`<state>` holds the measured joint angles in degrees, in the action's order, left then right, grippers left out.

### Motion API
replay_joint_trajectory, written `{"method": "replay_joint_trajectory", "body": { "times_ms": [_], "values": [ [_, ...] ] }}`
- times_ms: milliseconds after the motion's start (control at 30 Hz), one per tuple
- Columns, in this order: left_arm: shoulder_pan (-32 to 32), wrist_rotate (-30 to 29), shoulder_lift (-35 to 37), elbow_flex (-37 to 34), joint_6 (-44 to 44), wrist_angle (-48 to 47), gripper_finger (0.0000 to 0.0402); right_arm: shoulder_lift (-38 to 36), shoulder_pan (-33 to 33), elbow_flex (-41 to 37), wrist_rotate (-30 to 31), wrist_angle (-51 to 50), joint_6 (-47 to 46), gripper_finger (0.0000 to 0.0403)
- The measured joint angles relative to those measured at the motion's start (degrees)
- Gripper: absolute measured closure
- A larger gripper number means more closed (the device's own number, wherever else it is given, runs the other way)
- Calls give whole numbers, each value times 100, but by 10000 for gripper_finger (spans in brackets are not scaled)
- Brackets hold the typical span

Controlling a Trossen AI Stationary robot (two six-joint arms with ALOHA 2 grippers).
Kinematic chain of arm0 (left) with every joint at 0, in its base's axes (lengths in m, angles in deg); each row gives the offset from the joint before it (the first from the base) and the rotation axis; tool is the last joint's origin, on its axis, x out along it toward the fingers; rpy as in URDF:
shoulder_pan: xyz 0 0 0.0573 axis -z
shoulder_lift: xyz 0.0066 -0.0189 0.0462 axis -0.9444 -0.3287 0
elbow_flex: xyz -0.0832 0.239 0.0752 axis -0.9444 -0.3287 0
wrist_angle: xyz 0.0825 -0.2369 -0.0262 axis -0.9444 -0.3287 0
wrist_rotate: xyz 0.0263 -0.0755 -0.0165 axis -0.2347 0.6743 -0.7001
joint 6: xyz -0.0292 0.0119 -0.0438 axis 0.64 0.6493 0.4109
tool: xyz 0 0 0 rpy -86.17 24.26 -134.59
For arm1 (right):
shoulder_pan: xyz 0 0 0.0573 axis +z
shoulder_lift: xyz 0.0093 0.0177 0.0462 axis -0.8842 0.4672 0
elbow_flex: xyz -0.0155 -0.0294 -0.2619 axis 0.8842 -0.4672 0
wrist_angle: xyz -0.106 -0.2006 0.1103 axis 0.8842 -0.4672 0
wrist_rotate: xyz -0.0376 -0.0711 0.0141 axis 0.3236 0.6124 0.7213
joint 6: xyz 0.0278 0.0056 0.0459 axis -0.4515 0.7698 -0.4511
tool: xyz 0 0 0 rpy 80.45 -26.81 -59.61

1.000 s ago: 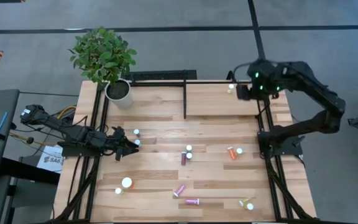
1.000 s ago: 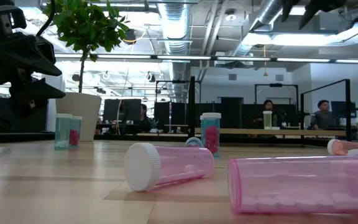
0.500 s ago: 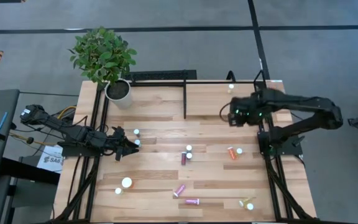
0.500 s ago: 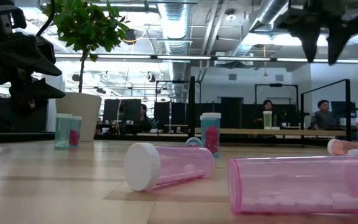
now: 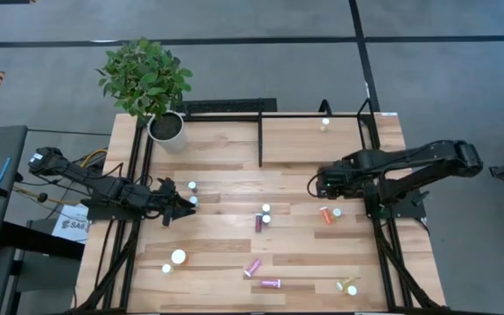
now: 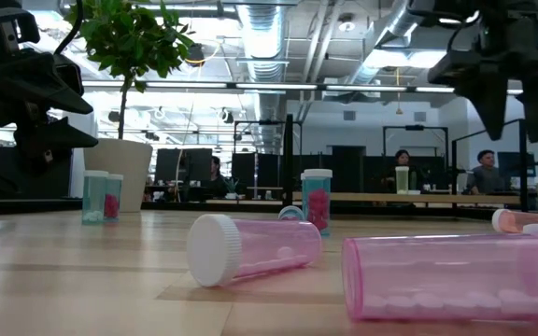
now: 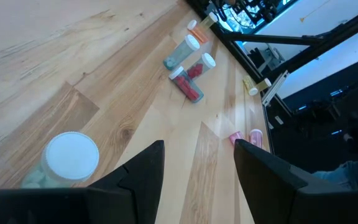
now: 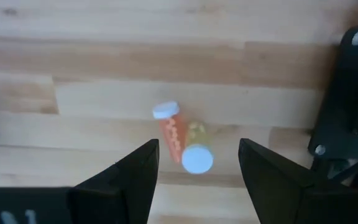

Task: Pick and place medicine bottles onto shelf by color
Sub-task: Put the yellow pill bottle on the shelf

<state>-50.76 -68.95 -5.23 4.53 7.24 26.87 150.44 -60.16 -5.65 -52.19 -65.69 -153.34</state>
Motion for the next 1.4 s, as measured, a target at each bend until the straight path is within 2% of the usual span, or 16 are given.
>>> {"method": "replay_joint_trajectory", "body": {
  "times_ms": [267,533,900,1033,1400],
  "values": [
    [0,-1,-1,-1,0,0,221,0,463,-440,-232,452,-528,154],
    [1,-1,-1,0,0,2,221,1,568,-901,-659,1015,-628,113],
    [0,1,-1,-1,0,1,221,1,594,-1356,-745,1684,-613,75],
    [1,-1,-1,0,0,0,221,2,589,-1358,-720,1690,-610,84],
    [1,0,1,1,0,1,221,20,587,-1358,-607,1744,-613,144]
  ]
}}
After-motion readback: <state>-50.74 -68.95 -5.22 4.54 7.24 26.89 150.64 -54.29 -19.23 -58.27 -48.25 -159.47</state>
